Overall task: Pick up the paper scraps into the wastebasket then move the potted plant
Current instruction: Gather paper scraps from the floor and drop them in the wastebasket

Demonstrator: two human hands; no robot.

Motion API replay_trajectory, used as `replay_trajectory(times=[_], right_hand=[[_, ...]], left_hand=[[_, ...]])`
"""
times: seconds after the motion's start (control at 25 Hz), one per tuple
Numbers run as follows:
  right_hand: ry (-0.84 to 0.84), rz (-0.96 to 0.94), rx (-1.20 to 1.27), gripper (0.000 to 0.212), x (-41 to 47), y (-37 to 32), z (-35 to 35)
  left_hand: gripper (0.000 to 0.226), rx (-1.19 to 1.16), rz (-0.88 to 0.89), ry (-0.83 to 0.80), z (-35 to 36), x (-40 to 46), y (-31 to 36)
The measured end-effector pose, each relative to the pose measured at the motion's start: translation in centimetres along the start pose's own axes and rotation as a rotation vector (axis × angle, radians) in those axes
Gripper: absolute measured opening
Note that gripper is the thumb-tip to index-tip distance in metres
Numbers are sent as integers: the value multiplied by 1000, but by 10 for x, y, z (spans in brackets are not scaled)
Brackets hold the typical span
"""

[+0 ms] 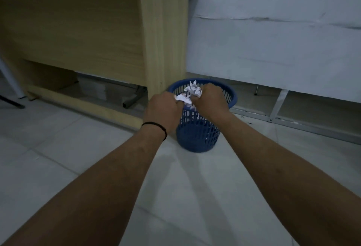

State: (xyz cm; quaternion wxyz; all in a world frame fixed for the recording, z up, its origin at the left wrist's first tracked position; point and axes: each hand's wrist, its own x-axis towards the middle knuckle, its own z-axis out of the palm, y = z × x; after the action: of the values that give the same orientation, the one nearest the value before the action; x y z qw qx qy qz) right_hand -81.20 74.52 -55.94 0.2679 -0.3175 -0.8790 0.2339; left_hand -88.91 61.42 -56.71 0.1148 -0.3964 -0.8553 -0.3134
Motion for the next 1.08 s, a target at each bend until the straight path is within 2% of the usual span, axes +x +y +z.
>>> replay_trajectory(times=[0.16,0.4,0.56,0.72,0.8,0.92,1.08], right_hand=[[20,46,13,29,71,41,13],[82,74,43,19,132,80,31],[27,79,-18,33,144,101,72],[-172,116,-106,70,142,107,83],[-200,111,-181,62,146,108,83],[-133,123,-236,38,146,114,83],[35,65,-214,46,119,121,72]], left_hand=[[52,24,-54,-8,41,48,-5],[53,-42,-88,-1,82,90,-11],[53,-96,-105,5,87,96,-21],[55,-136,-146,0,96,100,-24],[55,-192,-169,-13,105,102,-24],[54,-248,-151,-50,123,111,-12],[47,-216,-114,-131,152,145,6]])
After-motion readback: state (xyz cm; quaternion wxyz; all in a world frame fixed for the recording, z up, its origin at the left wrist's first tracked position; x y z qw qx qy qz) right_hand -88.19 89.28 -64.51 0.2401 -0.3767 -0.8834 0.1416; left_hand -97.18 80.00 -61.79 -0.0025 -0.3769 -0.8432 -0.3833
